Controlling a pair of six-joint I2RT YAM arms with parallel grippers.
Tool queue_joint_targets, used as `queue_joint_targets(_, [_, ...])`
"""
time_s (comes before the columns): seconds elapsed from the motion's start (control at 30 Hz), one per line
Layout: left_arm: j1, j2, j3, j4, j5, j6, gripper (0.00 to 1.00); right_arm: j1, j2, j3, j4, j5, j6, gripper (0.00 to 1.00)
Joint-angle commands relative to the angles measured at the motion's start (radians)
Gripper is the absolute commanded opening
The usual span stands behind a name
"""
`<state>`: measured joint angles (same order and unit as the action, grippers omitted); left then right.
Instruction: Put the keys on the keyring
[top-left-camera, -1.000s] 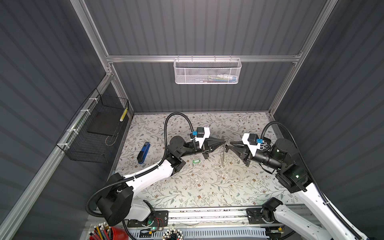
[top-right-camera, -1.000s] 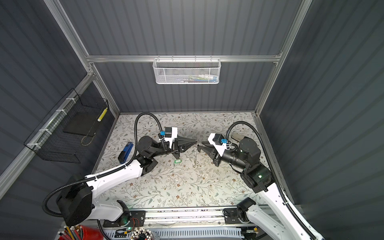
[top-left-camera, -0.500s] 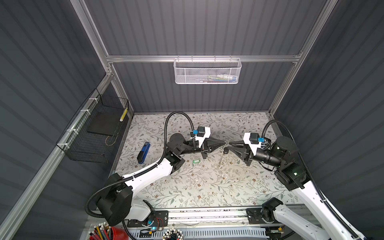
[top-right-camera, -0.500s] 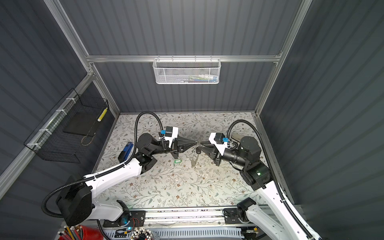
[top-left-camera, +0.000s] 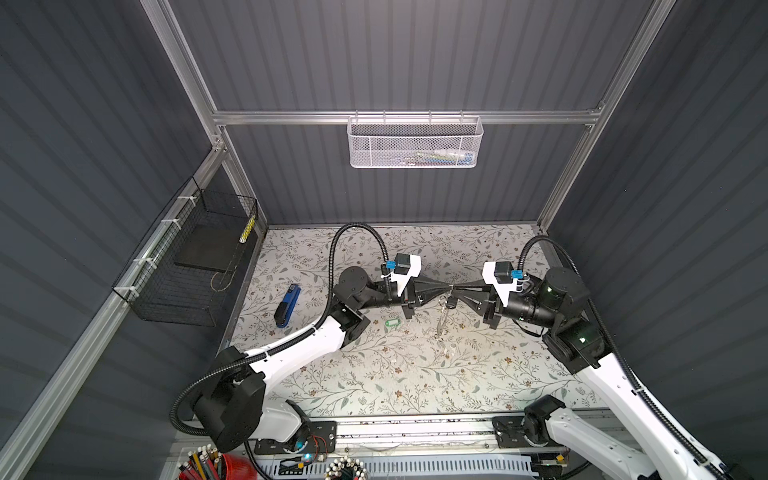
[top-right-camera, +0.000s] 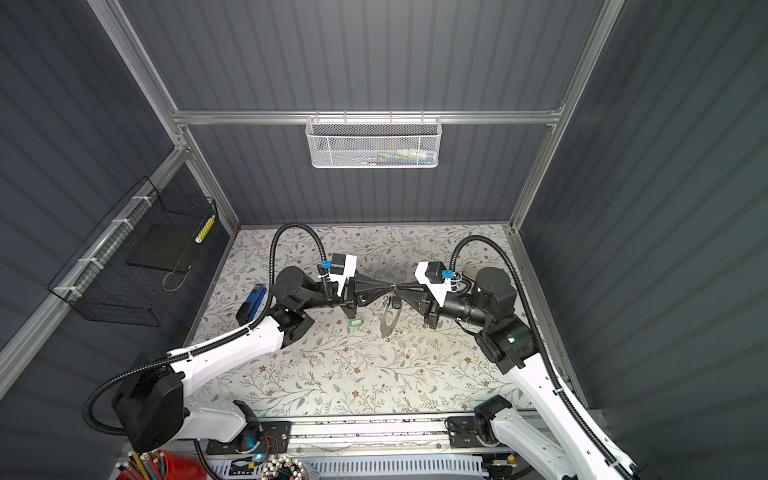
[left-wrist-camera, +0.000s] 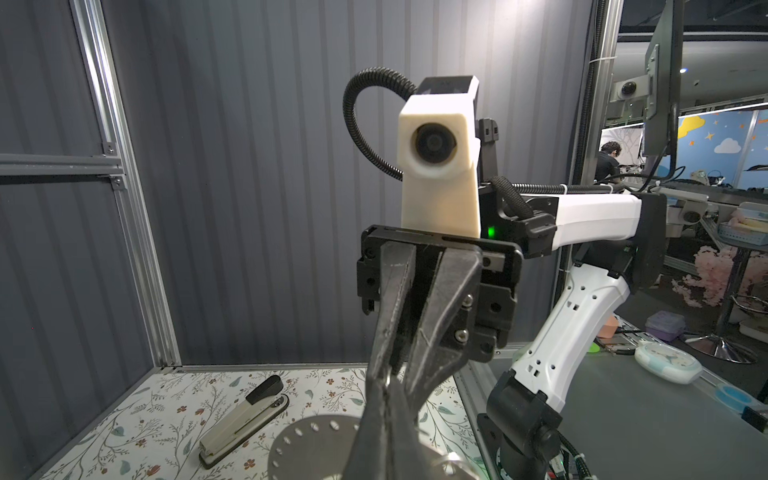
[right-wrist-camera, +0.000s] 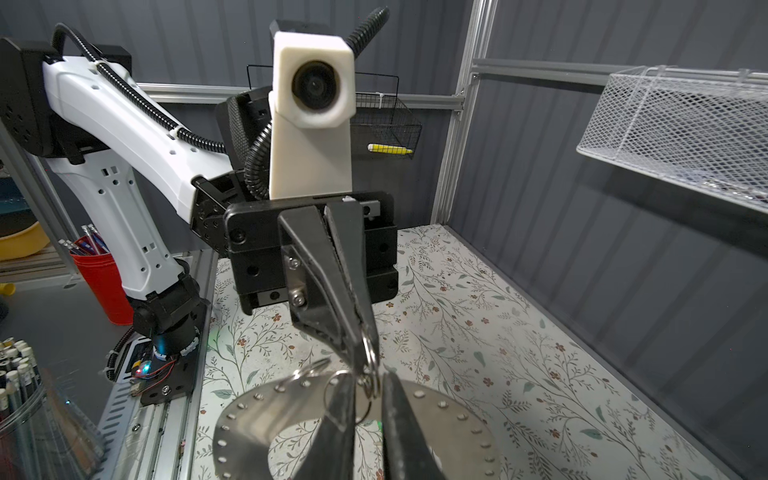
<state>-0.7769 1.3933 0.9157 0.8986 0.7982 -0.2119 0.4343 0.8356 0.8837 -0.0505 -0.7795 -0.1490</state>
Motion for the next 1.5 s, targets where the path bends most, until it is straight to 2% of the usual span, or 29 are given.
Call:
queue_joint_targets(0.0, [0.005,-0.003,0.035,0.045,0.024,-0.019,0.00,-0.003,-0.001,-0.009,0.036,-0.039,0.018,0.14])
queue_joint_targets(0.3, [0.005,-0.002,0.036,0.025,0.036,-0.014,0.00,-0.005,0.002,-0.017,0.041,-0.066,0.026,0.02])
queue_joint_targets(0.43, [0.005,-0.023,0.060,-0.099,0.036,0.058,0.00,-0.010,-0.002,-0.015,0.035,-0.080,0.027,0.00])
queue_joint_targets(0.53, [0.007,-0.045,0.076,-0.192,0.031,0.123,0.20,-0.012,-0.007,-0.011,0.015,-0.084,0.022,0.00])
queue_joint_targets(0.57, [0.007,-0.060,0.087,-0.254,0.019,0.168,0.28,-0.014,-0.007,-0.005,-0.008,-0.082,0.013,0.00])
queue_joint_targets(0.6, [0.008,-0.078,0.106,-0.347,0.003,0.234,0.30,-0.016,-0.007,0.005,-0.040,-0.077,0.003,0.00])
queue_joint_targets(0.77, [0.007,-0.109,0.324,-0.970,-0.072,0.647,0.30,-0.019,0.012,0.078,-0.245,-0.043,-0.080,0.00])
queue_joint_targets(0.9, [0.002,-0.070,0.469,-1.252,-0.114,0.816,0.29,-0.020,0.055,0.164,-0.411,-0.031,-0.133,0.00])
queue_joint_targets(1.07, [-0.057,-0.017,0.586,-1.429,-0.250,0.944,0.29,-0.020,0.104,0.243,-0.533,-0.019,-0.174,0.00])
queue_joint_targets(1.2, [-0.107,0.009,0.642,-1.492,-0.355,0.993,0.29,-0.019,0.136,0.293,-0.613,-0.003,-0.178,0.00])
queue_joint_targets(1.47, [-0.162,0.061,0.719,-1.595,-0.461,1.051,0.28,-0.017,0.143,0.298,-0.633,-0.001,-0.165,0.00])
